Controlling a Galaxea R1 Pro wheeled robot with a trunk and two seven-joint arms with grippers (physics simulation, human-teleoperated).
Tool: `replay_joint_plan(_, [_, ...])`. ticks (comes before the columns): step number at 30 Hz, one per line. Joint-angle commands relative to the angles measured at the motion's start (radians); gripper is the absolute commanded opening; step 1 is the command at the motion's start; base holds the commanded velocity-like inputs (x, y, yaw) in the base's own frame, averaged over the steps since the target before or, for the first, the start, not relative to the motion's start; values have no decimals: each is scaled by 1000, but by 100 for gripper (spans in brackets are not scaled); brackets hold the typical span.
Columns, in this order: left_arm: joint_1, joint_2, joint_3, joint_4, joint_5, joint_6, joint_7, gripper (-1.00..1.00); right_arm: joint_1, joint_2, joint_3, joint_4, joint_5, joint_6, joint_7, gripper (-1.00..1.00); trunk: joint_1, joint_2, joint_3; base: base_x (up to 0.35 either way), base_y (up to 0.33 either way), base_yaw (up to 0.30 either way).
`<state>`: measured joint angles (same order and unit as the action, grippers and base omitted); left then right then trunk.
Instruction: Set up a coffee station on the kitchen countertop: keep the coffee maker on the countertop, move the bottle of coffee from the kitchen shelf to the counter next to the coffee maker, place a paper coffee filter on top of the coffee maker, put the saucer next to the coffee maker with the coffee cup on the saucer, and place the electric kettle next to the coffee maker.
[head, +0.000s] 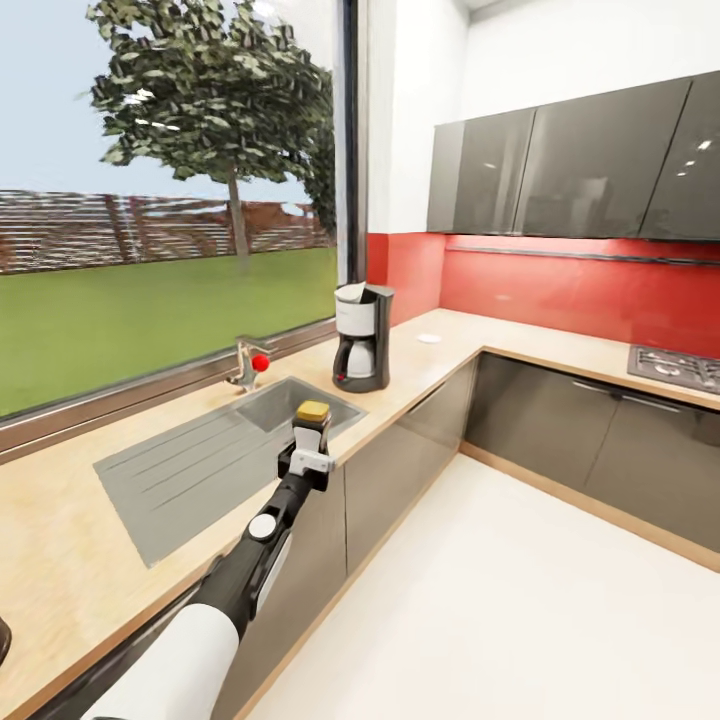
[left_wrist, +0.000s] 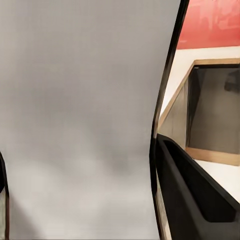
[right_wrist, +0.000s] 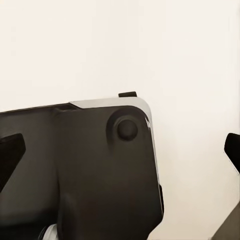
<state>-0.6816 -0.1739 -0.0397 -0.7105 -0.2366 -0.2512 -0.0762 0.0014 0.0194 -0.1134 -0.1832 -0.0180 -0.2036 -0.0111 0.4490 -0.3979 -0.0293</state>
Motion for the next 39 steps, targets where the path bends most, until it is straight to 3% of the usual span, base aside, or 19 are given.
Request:
replay_joint_plan(1, [-1, -1, 2, 0, -9, -4, -2, -100, 0, 1, -5, -1, -2, -2, 0, 100, 1, -2, -2, 243, -166, 0])
replay_joint_plan(39, [0, -1, 4, 2, 7, -6, 0, -100, 0, 1, 1, -1, 3, -3, 0, 100, 1, -2, -1, 243, -166, -30])
